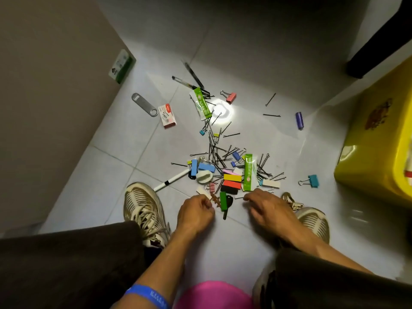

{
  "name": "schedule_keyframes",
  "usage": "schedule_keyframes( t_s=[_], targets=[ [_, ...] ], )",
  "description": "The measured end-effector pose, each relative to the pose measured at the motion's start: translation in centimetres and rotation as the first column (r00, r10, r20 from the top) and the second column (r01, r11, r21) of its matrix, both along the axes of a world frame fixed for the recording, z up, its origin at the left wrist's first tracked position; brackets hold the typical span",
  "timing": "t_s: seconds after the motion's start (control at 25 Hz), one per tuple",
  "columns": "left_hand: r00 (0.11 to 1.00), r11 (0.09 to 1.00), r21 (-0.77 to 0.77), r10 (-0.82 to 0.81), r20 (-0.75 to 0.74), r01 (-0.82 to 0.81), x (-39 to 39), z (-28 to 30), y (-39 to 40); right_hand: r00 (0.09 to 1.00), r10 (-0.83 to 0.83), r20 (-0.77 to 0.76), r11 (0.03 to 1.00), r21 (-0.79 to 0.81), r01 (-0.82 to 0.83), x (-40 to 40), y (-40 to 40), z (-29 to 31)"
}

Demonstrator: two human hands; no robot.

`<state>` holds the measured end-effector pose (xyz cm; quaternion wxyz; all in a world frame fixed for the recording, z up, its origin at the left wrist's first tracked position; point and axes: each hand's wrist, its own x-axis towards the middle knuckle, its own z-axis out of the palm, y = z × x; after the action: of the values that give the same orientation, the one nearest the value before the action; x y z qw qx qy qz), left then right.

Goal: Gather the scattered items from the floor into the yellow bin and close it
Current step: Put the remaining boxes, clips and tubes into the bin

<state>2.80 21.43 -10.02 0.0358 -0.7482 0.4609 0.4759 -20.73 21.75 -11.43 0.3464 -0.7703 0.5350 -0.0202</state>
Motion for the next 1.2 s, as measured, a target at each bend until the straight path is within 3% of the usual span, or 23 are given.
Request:
schedule_keyframes(
  t_s=[0.16, 0.32, 0.52, 0.64, 0.72, 0.8, 0.84, 0.88, 0.92, 1.0, 1.12, 1.2],
  targets=[
    [0.964, 0.928, -0.274, -0.218, 0.149, 0.253, 0.0, -0.1, 1.2, 0.989, 0.142, -0.048, 0.959, -0.242, -0.150, 2.7, -1.7, -0.9],
    [0.929, 0.821, -0.452, -0.240, 0.280, 0.349, -0.6, -0.5, -3.2, 0.981, 0.080, -0.176, 0.945, -0.300, -0.131, 4.4, -3.4, -1.8],
    [0.860, 0.772, -0.406, -0.348, 0.374, 0.489, -0.4, -1.2, -8.8, 0.974, 0.043, -0.223, 0.940, -0.321, -0.115, 5.5, -4.3, -2.4],
    [0.849, 0.798, -0.372, -0.304, 0.431, 0.475, -0.2, -1.2, -9.3, 0.988, -0.046, -0.150, 0.977, -0.213, 0.013, 6.0, -4.5, -2.0],
    [0.787, 0.770, -0.350, -0.300, 0.539, 0.533, -0.1, -1.3, -9.0, 0.964, -0.253, 0.079, 0.967, -0.003, 0.254, 5.7, -4.6, -1.7],
    [0.763, 0.744, -0.330, -0.356, 0.539, 0.581, -0.2, -1.5, -9.1, 0.775, -0.560, 0.294, 0.827, 0.253, 0.502, 5.0, -4.9, -1.5],
    [0.760, 0.748, -0.299, -0.396, 0.515, 0.593, -0.2, -1.8, -9.3, 0.686, -0.648, 0.331, 0.760, 0.343, 0.552, 4.8, -5.2, -1.5],
    [0.755, 0.755, -0.258, -0.436, 0.489, 0.603, -0.3, -2.0, -9.5, 0.677, -0.661, 0.323, 0.746, 0.378, 0.548, 4.7, -5.4, -1.4],
    [0.744, 0.751, -0.227, -0.471, 0.474, 0.620, -0.4, -2.1, -9.8, 0.755, -0.595, 0.275, 0.796, 0.331, 0.507, 4.6, -5.7, -1.3],
    [0.729, 0.720, -0.246, -0.496, 0.472, 0.649, -0.5, -2.1, -10.0, 0.958, -0.287, 0.023, 0.956, 0.060, 0.286, 4.4, -6.2, -1.4],
    [0.853, 0.718, -0.471, -0.362, 0.375, 0.512, -0.2, -1.2, -9.6, 0.988, -0.015, -0.154, 0.987, -0.160, -0.010, 4.2, -7.5, -1.8],
    [0.976, 0.789, -0.574, -0.163, 0.147, 0.219, 0.0, -0.2, -9.4, 0.978, 0.070, -0.194, 0.978, -0.182, -0.106, 4.3, -8.0, -2.1]
  ],
)
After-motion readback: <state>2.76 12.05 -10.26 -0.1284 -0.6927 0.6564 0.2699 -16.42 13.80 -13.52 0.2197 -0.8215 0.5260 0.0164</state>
